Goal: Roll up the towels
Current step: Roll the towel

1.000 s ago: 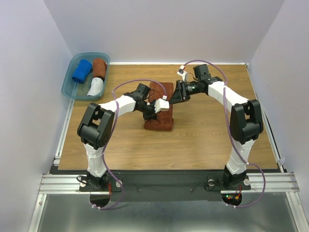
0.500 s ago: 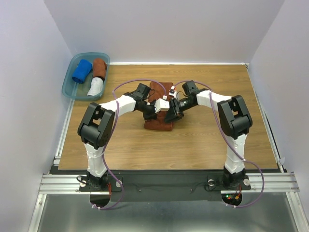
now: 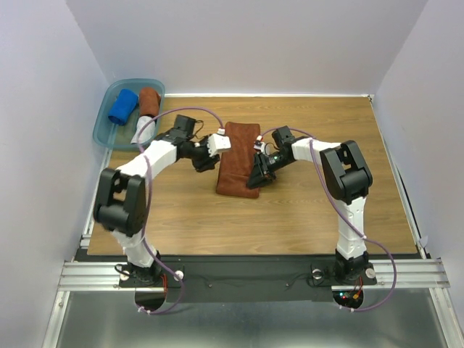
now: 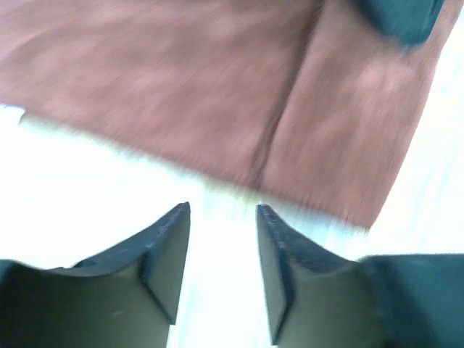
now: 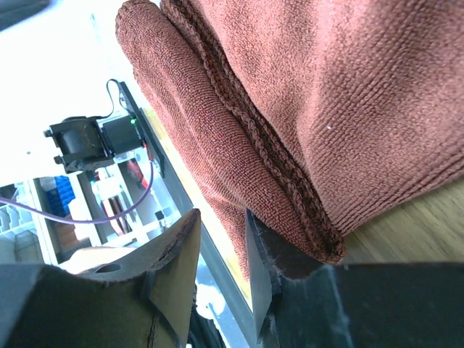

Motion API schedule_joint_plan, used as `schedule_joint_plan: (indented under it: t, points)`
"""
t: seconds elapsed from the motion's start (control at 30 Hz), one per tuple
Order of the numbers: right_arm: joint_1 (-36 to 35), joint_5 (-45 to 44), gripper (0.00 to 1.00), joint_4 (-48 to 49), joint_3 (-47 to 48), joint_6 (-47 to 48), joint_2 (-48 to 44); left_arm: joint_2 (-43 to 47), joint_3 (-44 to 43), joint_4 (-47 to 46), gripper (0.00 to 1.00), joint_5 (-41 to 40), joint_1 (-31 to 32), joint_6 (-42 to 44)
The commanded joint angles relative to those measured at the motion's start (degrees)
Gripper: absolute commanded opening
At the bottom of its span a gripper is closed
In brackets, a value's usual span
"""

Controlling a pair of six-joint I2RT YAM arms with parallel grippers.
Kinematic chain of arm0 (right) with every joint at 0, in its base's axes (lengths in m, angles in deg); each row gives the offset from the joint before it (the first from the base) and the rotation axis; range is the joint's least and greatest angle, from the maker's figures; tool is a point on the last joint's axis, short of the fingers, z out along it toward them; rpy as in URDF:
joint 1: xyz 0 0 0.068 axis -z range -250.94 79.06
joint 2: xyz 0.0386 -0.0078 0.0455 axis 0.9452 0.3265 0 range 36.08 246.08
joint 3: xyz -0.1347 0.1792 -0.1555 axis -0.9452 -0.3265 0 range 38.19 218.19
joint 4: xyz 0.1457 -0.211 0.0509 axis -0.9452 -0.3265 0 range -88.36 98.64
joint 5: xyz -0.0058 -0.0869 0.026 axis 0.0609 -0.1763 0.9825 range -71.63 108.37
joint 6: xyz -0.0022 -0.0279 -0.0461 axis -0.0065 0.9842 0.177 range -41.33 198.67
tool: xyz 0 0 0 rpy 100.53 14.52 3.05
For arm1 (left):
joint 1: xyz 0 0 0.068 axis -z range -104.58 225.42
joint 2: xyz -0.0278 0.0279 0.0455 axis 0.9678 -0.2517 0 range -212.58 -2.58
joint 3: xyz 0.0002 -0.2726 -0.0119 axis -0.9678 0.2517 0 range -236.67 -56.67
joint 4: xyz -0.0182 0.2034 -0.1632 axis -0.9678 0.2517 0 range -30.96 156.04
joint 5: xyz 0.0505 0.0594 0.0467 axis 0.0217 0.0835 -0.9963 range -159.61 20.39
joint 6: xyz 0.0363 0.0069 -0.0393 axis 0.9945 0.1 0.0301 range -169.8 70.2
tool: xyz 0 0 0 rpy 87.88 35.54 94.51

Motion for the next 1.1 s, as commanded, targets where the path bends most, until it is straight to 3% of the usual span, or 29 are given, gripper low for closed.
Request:
schedule_joint_plan:
  t: [0.0, 0.2, 0.33, 0.43, 0.77, 1.07]
  points:
    - [0.0, -4.1, 0.37, 0.8, 0.9, 0.6, 1.7, 12.2, 5.6, -0.6, 0.62, -0.3, -0.9, 5.6]
    - [0.0, -4.0, 0.38, 0.7, 0.9, 0.8, 2.2, 22.0, 21.7, -9.2, 0.67, -8.9, 8.9, 10.7]
    - [-0.1, -7.6, 0.36, 0.4, 0.9, 2.9, 1.5, 23.4, 30.0, -22.9, 0.67, -17.3, 15.5, 10.5]
    - [0.0, -8.5, 0.36, 0.2, 0.4, 3.5, 1.3, 23.0, 33.1, -28.2, 0.67, -18.2, 17.1, 12.6]
    - [0.0, -8.2, 0.35, 0.0, 0.4, 4.2, 3.5, 17.3, 35.4, -36.8, 0.68, -22.2, 21.3, 19.9]
    - [-0.1, -8.0, 0.35, -0.3, 0.5, 4.2, 3.8, 11.6, 32.0, -35.0, 0.67, -22.5, 23.0, 21.1]
